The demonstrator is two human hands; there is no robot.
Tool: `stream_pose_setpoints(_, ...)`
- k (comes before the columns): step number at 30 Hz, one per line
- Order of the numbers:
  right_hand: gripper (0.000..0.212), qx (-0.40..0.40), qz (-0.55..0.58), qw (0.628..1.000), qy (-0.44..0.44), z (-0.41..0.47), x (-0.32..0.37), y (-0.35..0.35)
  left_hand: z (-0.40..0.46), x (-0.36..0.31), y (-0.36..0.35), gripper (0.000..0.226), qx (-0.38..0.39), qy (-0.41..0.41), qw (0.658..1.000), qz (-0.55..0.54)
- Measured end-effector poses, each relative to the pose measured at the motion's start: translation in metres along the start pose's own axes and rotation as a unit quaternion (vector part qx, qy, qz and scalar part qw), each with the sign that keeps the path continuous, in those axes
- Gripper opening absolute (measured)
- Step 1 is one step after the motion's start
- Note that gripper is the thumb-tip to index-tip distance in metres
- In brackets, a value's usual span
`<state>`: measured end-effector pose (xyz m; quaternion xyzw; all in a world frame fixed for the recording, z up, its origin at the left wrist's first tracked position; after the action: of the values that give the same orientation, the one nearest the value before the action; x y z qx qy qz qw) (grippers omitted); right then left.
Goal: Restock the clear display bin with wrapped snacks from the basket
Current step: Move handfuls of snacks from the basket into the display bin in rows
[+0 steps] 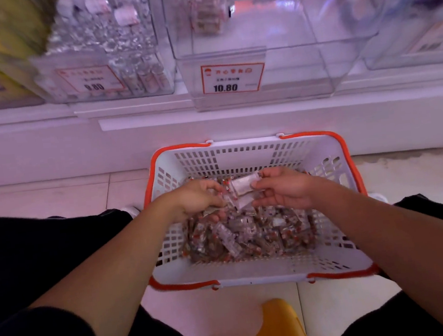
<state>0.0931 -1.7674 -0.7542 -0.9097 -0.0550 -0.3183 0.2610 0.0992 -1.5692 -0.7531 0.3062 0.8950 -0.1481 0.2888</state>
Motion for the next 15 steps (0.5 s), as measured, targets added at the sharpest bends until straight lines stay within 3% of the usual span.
stream_pose_setpoints(4, 0.022, 0.004, 0.01, 1.0, 0.011, -0.031, 0.034, -0.008, -0.02, -0.031, -0.003, 0.025, 0.045, -0.041, 0.995, -0.084)
stream_pose_setpoints(8, 0.02, 0.006, -0.001, 0.999, 0.042, -0.077, 0.068, -0.011, -0.051, -0.068, -0.019, 0.034, 0.088, -0.106, 0.985, -0.104)
stream_pose_setpoints(12, 0.034, 0.034, -0.03, 0.994, 0.096, -0.112, 0.089, -0.022, -0.077, -0.102, -0.034, 0.029, 0.086, -0.195, 0.974, -0.081)
stream_pose_setpoints(15, 0.038, 0.055, -0.008, 0.989, 0.136, -0.119, 0.094, -0.036, -0.086, -0.119, -0.034, 0.028, 0.076, -0.207, 0.965, -0.139)
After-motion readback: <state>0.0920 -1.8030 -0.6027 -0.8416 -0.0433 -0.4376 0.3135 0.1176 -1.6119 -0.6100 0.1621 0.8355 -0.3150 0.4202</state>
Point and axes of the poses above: each hand's wrist, its own z-axis towards the middle knuckle, its own y-axis out of the back of the hand, x = y × z, the point moved 4 cm from there along z, towards the middle knuckle, and after that the axes turned 10 degrees about x, right-handed, at the moved point
